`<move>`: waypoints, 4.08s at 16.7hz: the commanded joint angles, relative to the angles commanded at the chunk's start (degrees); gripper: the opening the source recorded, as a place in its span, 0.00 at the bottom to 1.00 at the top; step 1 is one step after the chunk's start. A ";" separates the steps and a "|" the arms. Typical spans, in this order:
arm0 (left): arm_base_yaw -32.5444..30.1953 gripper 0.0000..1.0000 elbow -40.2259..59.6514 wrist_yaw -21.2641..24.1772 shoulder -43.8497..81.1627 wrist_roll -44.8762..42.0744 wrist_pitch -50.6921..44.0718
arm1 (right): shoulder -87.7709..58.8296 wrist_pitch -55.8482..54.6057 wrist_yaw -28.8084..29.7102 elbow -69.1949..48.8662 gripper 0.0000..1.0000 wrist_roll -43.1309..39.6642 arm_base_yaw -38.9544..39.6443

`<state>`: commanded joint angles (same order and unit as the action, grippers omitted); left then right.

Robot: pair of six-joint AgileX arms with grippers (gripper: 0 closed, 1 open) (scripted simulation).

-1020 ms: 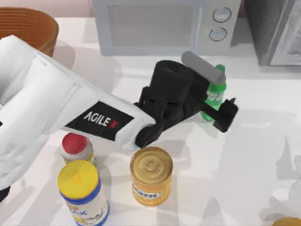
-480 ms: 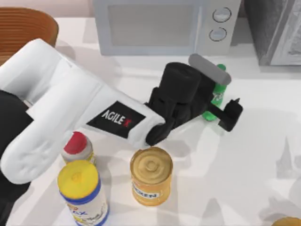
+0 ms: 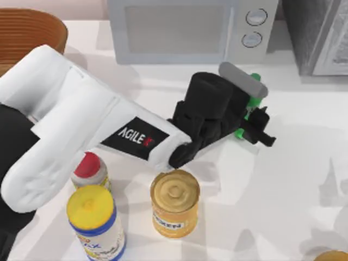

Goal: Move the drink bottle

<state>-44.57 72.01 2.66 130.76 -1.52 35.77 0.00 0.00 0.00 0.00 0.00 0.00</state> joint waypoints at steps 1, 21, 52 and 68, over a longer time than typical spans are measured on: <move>0.00 0.25 0.00 0.00 0.00 0.00 0.00 | 0.00 0.00 0.00 0.00 1.00 0.00 0.00; 8.47 0.00 -15.09 -12.73 -14.85 4.22 4.11 | 0.00 0.00 0.00 0.00 1.00 0.00 0.00; 23.29 0.00 -38.92 -21.03 -20.92 7.39 18.15 | 0.00 0.00 0.00 0.00 1.00 0.00 0.00; 23.29 1.00 -38.92 -21.03 -20.92 7.39 18.15 | 0.00 0.00 0.00 0.00 1.00 0.00 0.00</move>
<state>-21.28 33.10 -18.37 109.83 5.87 53.92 0.00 0.00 0.00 0.00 0.00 0.00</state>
